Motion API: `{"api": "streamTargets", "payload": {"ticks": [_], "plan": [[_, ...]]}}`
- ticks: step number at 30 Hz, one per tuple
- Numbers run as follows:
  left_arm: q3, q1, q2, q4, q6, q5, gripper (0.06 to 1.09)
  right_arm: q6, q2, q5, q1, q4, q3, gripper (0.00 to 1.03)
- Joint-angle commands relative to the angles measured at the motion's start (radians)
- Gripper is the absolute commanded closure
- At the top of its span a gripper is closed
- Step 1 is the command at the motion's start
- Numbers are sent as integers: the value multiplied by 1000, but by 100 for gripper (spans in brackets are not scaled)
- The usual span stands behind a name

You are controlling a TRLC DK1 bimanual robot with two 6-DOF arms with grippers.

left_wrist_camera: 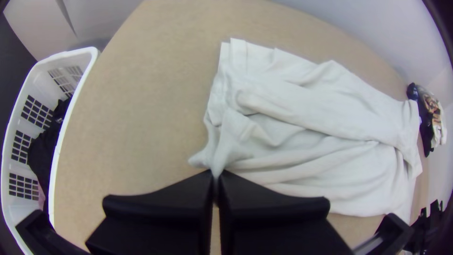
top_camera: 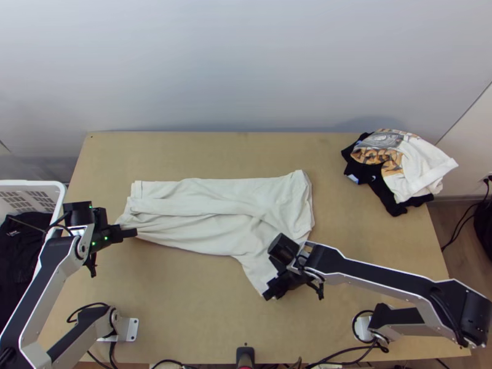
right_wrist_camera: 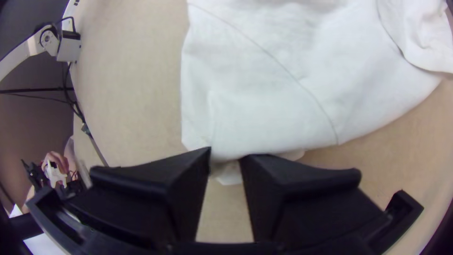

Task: Fold the t-shirt

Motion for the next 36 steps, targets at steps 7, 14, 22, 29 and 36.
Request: {"api": "streamTargets", "payload": {"ticks": [7, 14, 22, 29, 36], "plan": [[28, 1, -3, -4, 0, 1, 105, -33, -69, 17, -86, -30, -7, 99], [41, 0, 8, -4, 5, 1, 105, -73, -155, 17, -326, -96, 90, 100], [94, 0, 26, -12, 6, 1, 105, -84, -111, 17, -547, -87, 271, 100], [210, -5, 132, 28, -21, 2, 105, -78, 32, 17, -625, -87, 479, 100], [328, -14, 350, 97, -69, 1, 105, -82, 200, 19, -669, -84, 634, 100]]}}
